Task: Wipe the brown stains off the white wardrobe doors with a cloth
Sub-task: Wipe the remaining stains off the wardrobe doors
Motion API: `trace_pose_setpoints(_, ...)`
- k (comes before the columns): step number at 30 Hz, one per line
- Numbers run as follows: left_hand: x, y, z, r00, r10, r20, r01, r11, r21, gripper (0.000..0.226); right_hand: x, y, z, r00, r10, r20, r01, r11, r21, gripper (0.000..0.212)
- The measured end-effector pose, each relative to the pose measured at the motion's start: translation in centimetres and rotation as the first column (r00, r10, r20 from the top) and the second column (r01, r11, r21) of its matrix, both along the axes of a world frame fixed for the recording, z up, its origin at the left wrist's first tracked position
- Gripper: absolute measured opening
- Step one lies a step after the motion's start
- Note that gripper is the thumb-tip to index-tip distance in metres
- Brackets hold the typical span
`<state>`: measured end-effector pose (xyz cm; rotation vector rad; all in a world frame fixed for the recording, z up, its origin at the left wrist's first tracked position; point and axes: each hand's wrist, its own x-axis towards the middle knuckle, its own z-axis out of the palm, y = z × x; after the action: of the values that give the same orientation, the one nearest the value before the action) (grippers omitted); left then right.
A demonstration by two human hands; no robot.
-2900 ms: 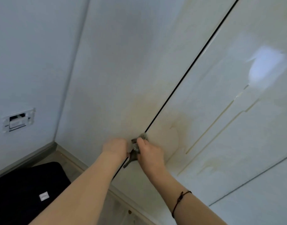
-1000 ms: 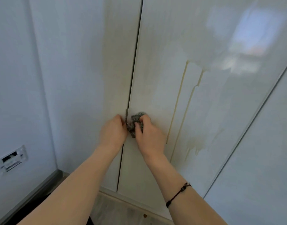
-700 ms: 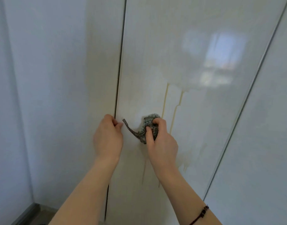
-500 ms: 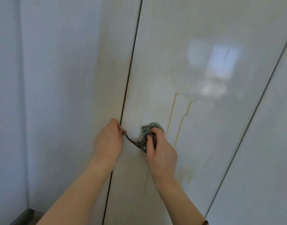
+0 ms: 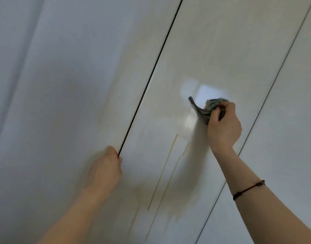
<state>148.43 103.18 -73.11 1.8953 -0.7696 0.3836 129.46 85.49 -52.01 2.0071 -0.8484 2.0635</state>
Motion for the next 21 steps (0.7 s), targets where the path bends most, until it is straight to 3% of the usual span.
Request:
trace_pose_setpoints(3, -0.5, 0.4, 0.2, 1.0, -0.015, -0.023, 0.016, 0.999, 0.046, 0.011, 2.5, 1.6, 1.5, 0.987, -0.034, -0.159, 0.022, 0.997, -0.074, 0.007)
trace_pose_setpoints(5, -0.9, 0.7, 0.3, 0.998, -0.043, -0.045, 0.047, 0.996, 0.08, 0.019, 4.5, 3.1, -0.6, 0.941, -0.107, -0.321, 0.036, 0.975, -0.221, 0.025)
trace_pose_setpoints(7, -1.3, 1.1, 0.5, 0.995, -0.076, -0.063, 0.084, 0.989, 0.124, 0.027, 6.2, 4.3, -4.5, 0.833, -0.168, -0.527, -0.052, 0.924, -0.378, 0.037)
trace_pose_setpoints(9, -1.4, 1.4, 0.6, 0.992, -0.106, -0.067, 0.116, 0.979, 0.17, 0.032, 7.2, 5.0, -8.2, 0.68, -0.239, -0.693, -0.236, 0.823, -0.516, 0.03)
trace_pose_setpoints(12, -1.5, 1.5, 0.3, 0.992, -0.109, -0.055, 0.119, 0.968, 0.223, 0.03, 7.3, 4.3, -7.2, 0.554, -0.346, -0.757, -0.413, 0.676, -0.611, 0.024)
trace_pose_setpoints(14, -1.6, 1.3, 0.0, 0.996, -0.084, -0.033, 0.09, 0.971, 0.221, 0.028, 8.0, 4.2, -3.0, 0.63, -0.337, -0.699, -0.307, 0.719, -0.623, 0.024)
trace_pose_setpoints(17, -1.7, 0.7, -0.5, 0.997, -0.059, -0.041, 0.065, 0.984, 0.166, 0.027, 10.0, 5.8, 3.0, 0.864, -0.253, -0.435, 0.008, 0.872, -0.49, 0.026)
trace_pose_setpoints(21, -2.0, 0.5, -1.2, 0.998, -0.033, -0.052, 0.039, 0.991, 0.126, 0.021, 13.0, 8.0, 2.4, 0.941, -0.104, -0.322, 0.007, 0.957, -0.289, 0.022)
